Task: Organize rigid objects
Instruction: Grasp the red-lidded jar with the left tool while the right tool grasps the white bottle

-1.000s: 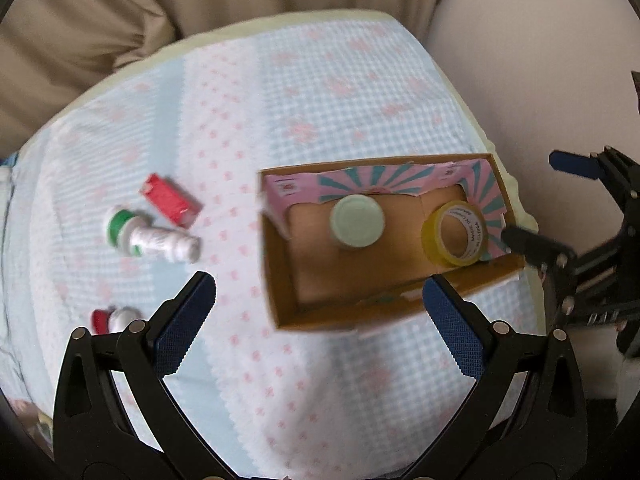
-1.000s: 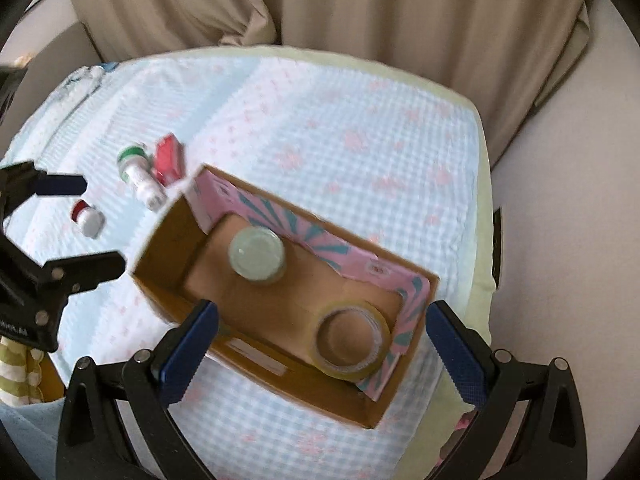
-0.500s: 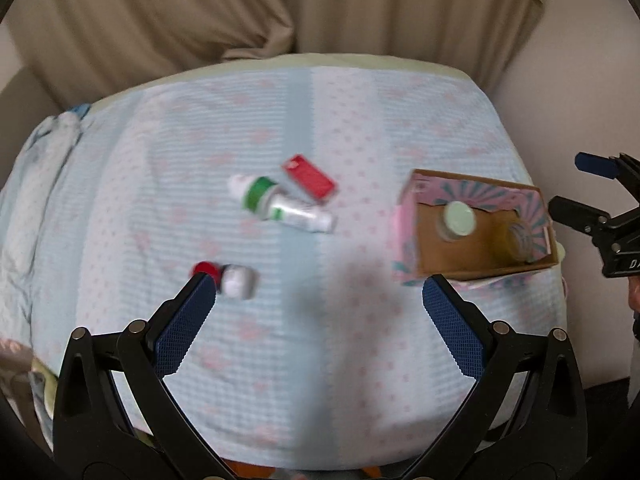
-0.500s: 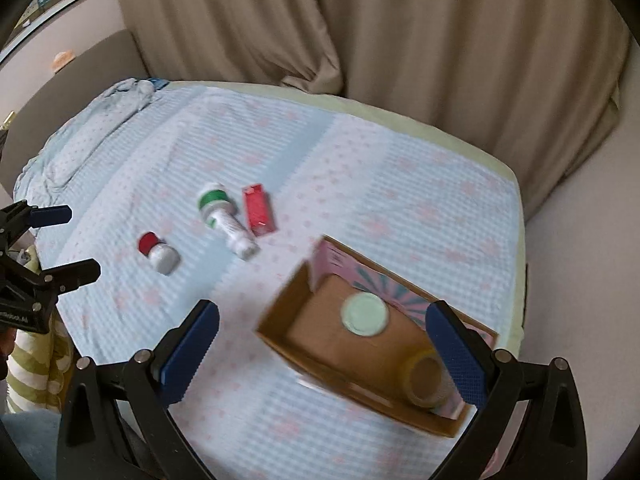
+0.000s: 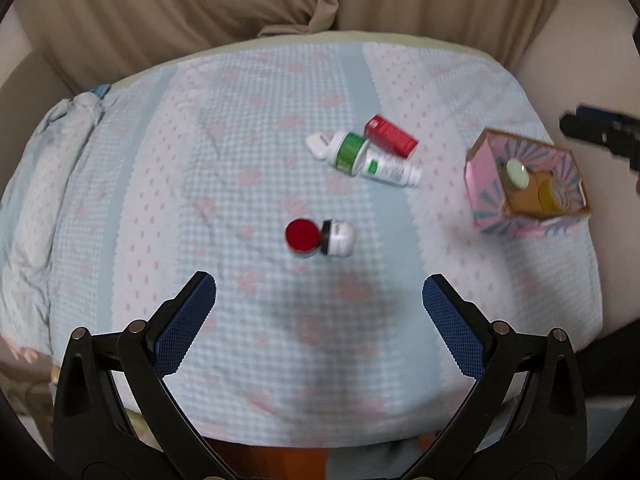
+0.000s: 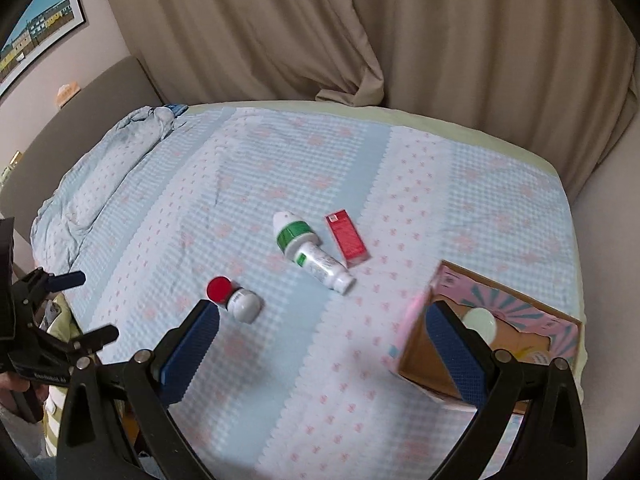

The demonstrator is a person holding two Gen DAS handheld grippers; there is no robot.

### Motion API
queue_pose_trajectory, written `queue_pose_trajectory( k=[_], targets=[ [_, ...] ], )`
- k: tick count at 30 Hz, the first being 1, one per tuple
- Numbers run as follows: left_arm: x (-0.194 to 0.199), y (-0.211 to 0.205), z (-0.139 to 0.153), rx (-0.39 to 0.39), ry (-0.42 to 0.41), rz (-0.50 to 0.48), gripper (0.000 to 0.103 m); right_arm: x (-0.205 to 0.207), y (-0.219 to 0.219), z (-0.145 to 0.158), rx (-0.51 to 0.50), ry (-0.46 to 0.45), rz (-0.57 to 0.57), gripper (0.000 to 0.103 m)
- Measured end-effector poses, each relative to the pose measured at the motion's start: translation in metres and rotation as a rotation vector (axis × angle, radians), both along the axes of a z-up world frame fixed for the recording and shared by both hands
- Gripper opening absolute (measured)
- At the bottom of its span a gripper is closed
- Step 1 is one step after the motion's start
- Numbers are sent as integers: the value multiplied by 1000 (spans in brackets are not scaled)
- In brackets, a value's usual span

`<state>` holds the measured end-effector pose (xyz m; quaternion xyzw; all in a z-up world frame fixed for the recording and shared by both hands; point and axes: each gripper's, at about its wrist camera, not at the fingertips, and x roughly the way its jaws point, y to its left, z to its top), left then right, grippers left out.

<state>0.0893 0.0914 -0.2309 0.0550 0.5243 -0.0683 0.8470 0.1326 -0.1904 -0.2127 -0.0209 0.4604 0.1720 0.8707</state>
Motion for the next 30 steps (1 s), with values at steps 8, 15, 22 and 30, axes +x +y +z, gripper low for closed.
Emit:
queue_pose_trajectory(
  k=[8,15,22,30],
  targets=[
    [30,36,-48,-15,63,-125,103,23,48,-28,-41,11,-31,103],
    [69,36,-108,13,85,-287,103,59,70,-80,-115,51,-13,102],
    [100,23,-173,112,101,-485,103,99,83,-142,-230,114,110,99],
    [120,-2,-221,173,132,-702,103,137,101,-202,-313,179,317,86]
  ],
)
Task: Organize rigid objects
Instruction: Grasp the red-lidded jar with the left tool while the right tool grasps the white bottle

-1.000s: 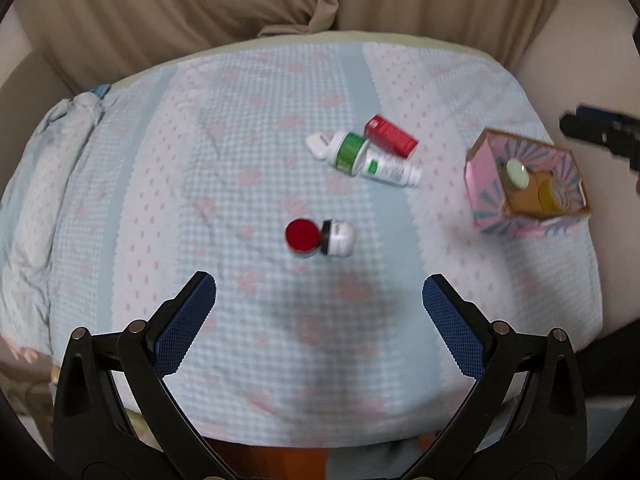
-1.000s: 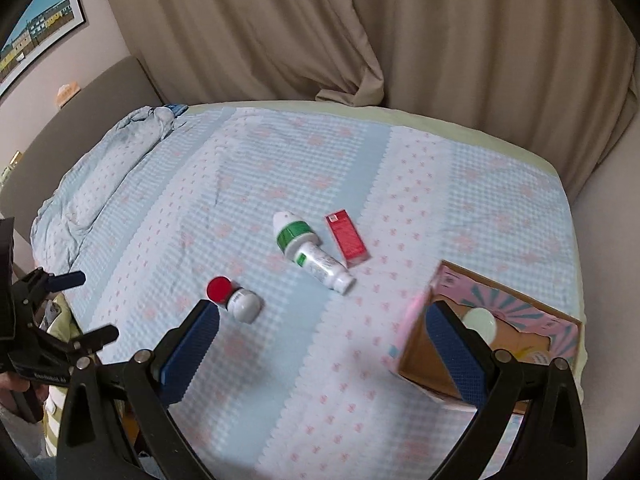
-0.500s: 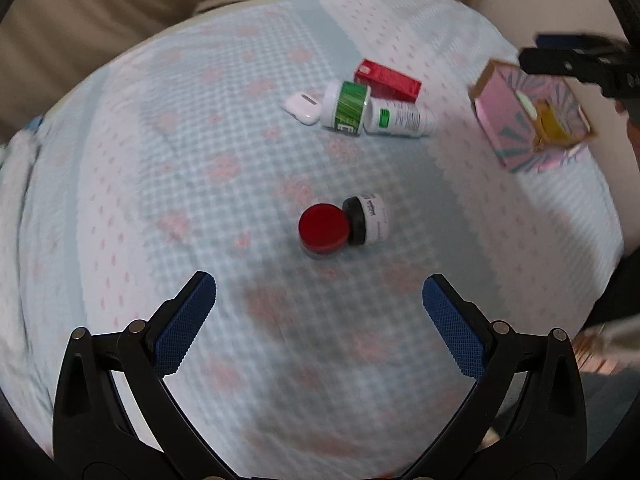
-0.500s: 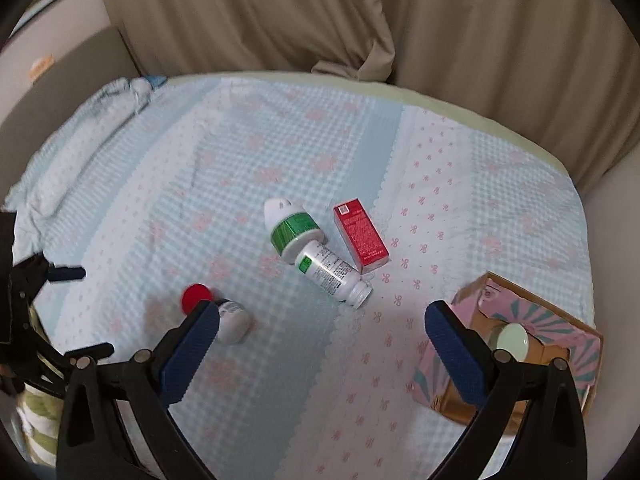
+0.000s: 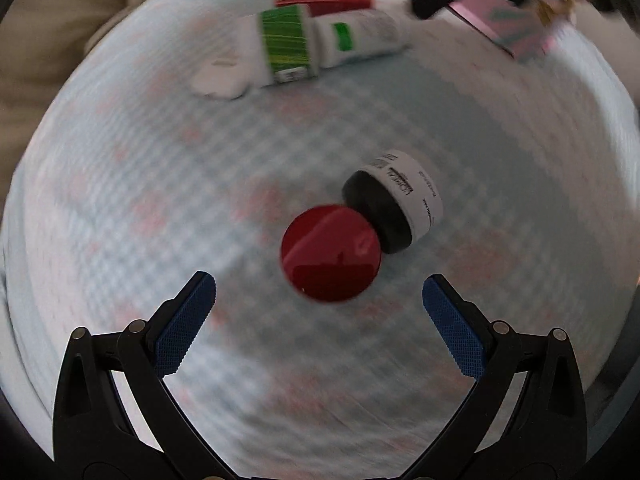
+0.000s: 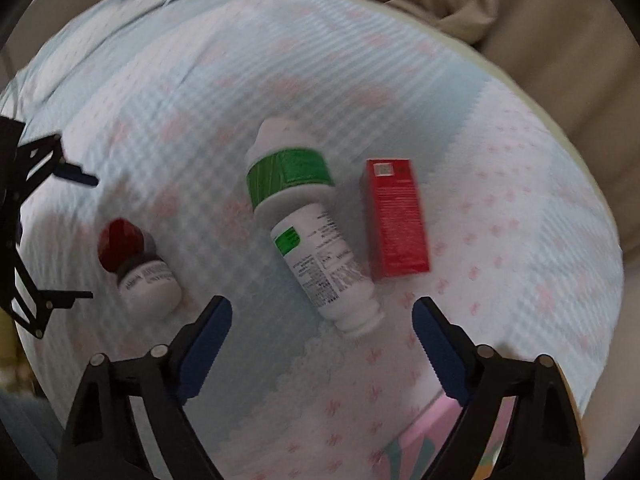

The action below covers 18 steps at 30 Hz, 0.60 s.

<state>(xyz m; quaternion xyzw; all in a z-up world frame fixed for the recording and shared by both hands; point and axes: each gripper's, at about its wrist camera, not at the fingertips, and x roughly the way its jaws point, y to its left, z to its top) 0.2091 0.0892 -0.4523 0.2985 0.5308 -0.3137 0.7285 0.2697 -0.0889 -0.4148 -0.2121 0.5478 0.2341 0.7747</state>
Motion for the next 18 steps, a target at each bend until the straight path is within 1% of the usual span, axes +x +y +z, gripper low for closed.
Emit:
queue_pose_trajectory(
  k=[2,4,5,6,7,10,12,13,14,15,17,18],
  targets=[
    [1,-7,-8,-4,15,-65,102,6,7,-13,-23,22,56,84],
    [1,-11,-16,0,28,-115,99,12,15,-25,-50,32,123,83],
    [1,-14,-20,6,30,-137,96,14,19,-30,-61,37,148,82],
    [2,-15,-23,11,34,-156,92,17,22,-35,-75,42,177,79],
    [3,-17,-27,14,39,-169,91,19,25,-41,-91,50,207,74],
    [10,-21,-36,27,57,-204,86,28,31,-52,-125,74,254,71],
    [13,-23,-40,35,66,-219,76,34,33,-58,-130,105,268,71],
    [14,-24,-41,36,73,-227,74,37,33,-60,-130,116,270,70],
    [15,-25,-41,31,80,-233,71,40,34,-61,-130,123,272,70],
    [14,-27,-41,25,83,-240,65,42,34,-63,-129,130,274,69],
    [11,-30,-42,26,73,-257,60,45,38,-62,-123,133,286,68],
    [10,-31,-41,27,65,-261,56,45,40,-62,-125,135,290,64]
  ],
)
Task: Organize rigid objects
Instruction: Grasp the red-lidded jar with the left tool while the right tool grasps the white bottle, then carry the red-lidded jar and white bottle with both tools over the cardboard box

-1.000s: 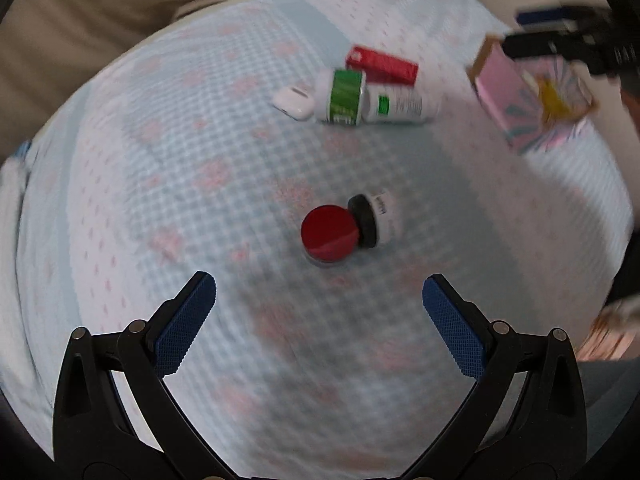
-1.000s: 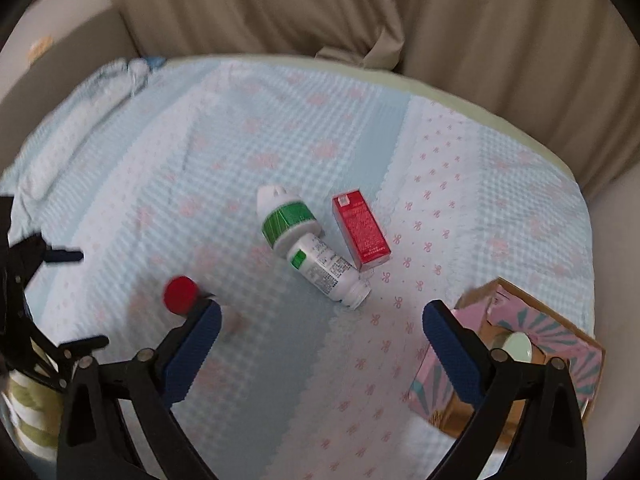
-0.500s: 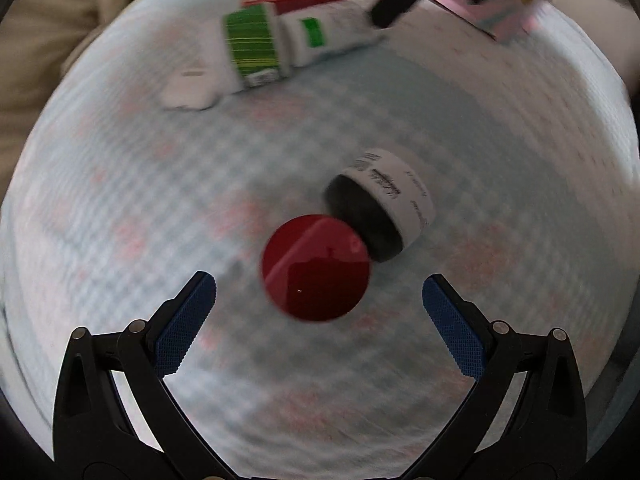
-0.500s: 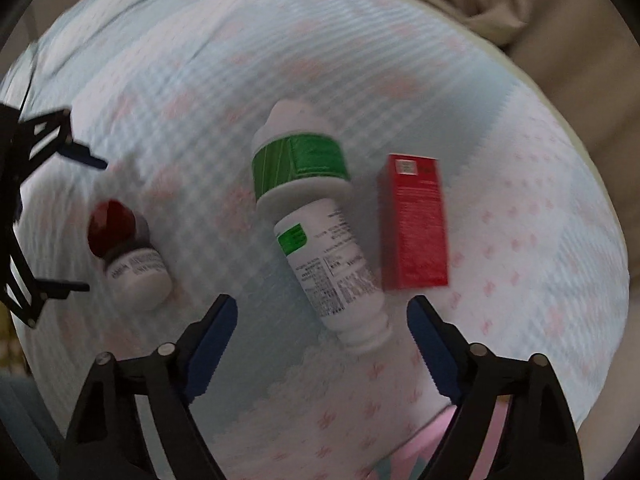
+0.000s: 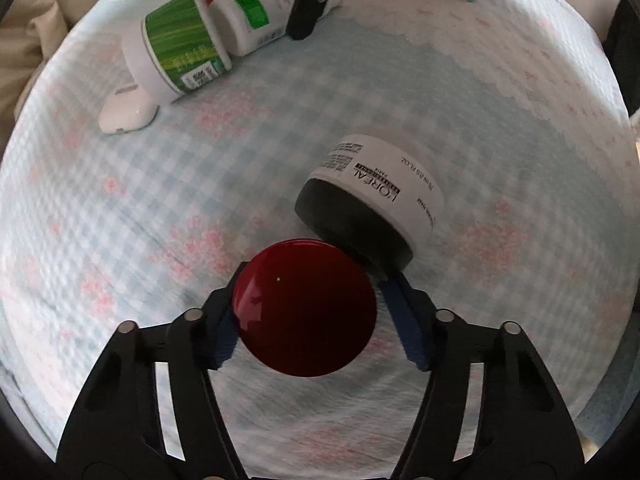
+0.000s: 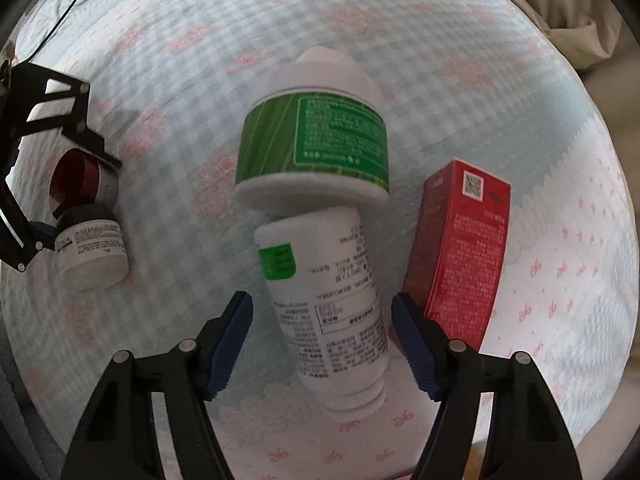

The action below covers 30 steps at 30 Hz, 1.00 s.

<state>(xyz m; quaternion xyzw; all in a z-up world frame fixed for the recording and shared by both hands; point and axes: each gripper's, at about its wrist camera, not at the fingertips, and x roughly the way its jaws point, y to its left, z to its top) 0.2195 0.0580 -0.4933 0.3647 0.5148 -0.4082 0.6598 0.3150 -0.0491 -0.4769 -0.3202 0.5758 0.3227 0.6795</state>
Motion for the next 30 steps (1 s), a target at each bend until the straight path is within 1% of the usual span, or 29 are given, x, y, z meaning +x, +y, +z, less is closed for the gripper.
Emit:
queue_pose_trajectory(
  k=[1,2,3,9,14,17,22,30],
  targets=[
    [-1,-1,0,-2,-7,-2,54,1,2,-1,-4,6,3,57],
    [0,-4,1,-2,-10,1,51,1,3,-2,-16,7,4,54],
    [2,-6,1,-4,-7,5,51,3,4,-4,-33,-3,7,51],
    [5,-1,5,-6,-9,17,51,1,9,-5,-43,-18,-7,50],
    [1,6,13,5,-12,51,51,-2,5,-2,-46,-33,-63,50],
    [7,14,15,2,-11,99,51,-6,1,7,-35,-31,-106,50],
    [12,30,23,-1,-19,174,51,-11,-1,19,-11,-39,-147,49],
    [14,57,51,-57,-35,328,51,-22,-11,53,71,-46,-277,48]
  ],
)
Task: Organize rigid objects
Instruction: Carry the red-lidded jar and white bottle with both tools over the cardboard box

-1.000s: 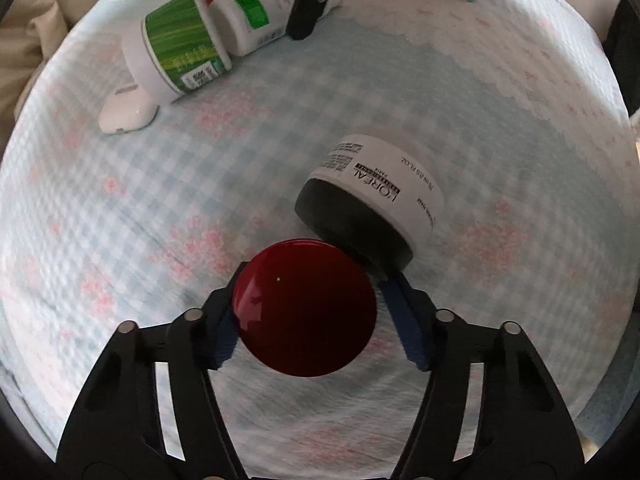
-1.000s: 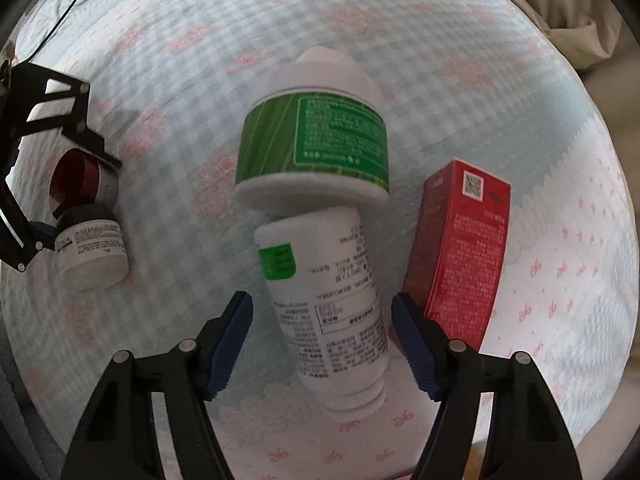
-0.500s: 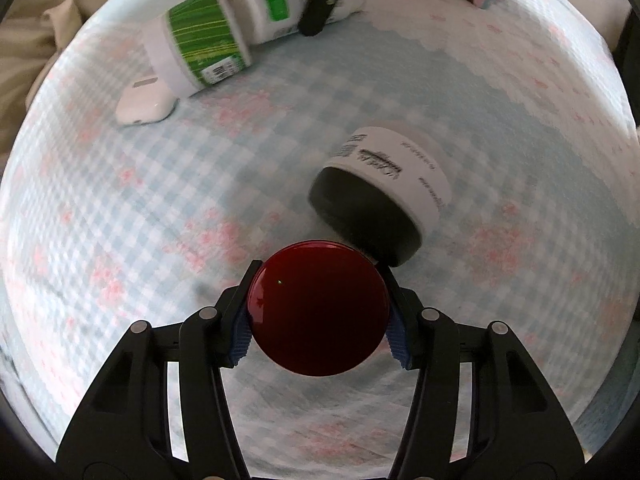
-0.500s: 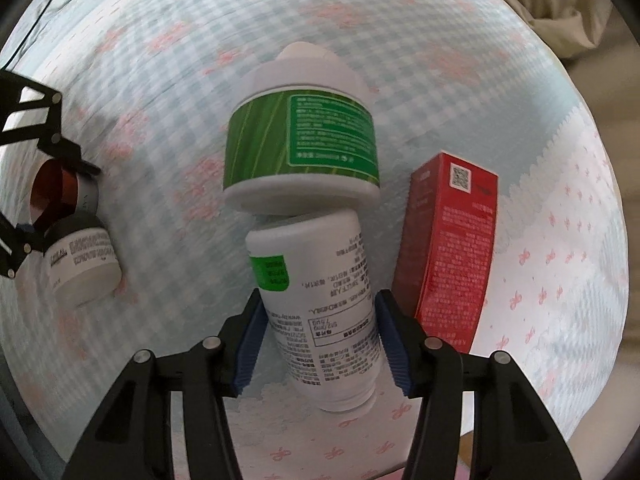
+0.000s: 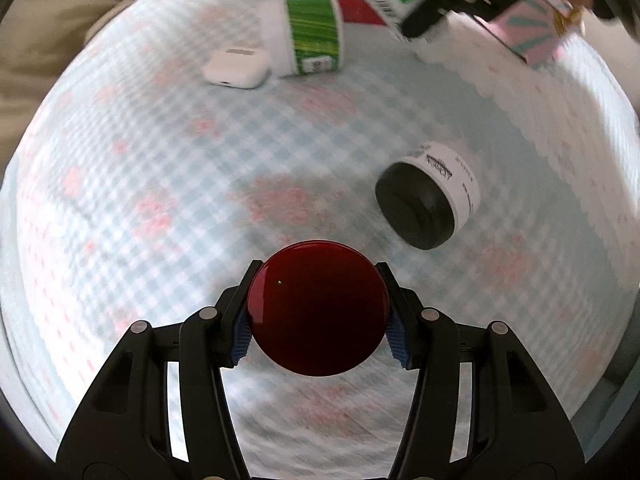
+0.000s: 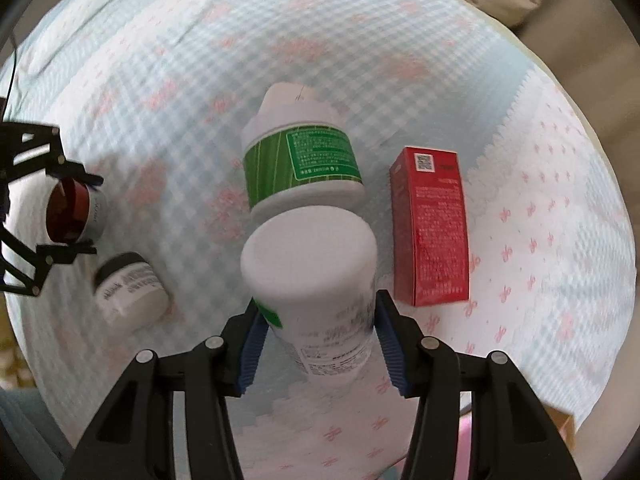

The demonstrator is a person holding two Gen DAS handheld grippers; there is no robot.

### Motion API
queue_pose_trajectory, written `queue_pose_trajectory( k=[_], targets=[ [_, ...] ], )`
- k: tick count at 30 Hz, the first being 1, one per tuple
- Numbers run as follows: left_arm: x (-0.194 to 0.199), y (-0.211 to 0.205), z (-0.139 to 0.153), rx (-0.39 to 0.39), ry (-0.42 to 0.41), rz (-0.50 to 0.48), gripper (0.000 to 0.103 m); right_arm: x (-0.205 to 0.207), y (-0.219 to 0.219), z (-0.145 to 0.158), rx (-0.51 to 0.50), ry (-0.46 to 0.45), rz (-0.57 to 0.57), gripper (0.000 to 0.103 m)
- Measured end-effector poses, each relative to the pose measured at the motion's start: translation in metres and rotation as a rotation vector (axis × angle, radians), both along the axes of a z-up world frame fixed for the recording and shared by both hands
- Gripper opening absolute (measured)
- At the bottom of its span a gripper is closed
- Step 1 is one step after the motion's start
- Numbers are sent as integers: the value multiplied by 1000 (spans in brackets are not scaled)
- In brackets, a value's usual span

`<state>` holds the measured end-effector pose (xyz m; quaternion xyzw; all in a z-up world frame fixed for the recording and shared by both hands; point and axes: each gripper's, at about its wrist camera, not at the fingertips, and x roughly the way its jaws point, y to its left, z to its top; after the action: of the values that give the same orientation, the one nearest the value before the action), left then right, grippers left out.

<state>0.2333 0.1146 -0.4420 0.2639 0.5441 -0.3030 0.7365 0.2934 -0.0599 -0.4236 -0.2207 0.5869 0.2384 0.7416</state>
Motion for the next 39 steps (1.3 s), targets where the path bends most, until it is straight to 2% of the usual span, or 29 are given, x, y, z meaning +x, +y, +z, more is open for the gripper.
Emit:
queue_pose_trajectory(
  k=[9,12,18,21,29,39],
  targets=[
    [-7,16,37,-88,-14,164,51,-24,-19,35,140,-14,-181,47],
    [-8,20,58,-113,-32,219,51,-28,-24,48,188,-23,-246,47],
    [-18,12,116,-176,-71,313,51,-55,-31,95,266,-55,-352,47],
    [-23,-2,154,-202,-109,317,51,-70,-38,126,284,-82,-389,47],
    [-28,-48,218,-237,-174,276,51,-107,-67,199,329,-158,-482,47],
    [-44,-141,264,-231,-217,216,51,-144,-149,233,396,-174,-584,47]
  ],
)
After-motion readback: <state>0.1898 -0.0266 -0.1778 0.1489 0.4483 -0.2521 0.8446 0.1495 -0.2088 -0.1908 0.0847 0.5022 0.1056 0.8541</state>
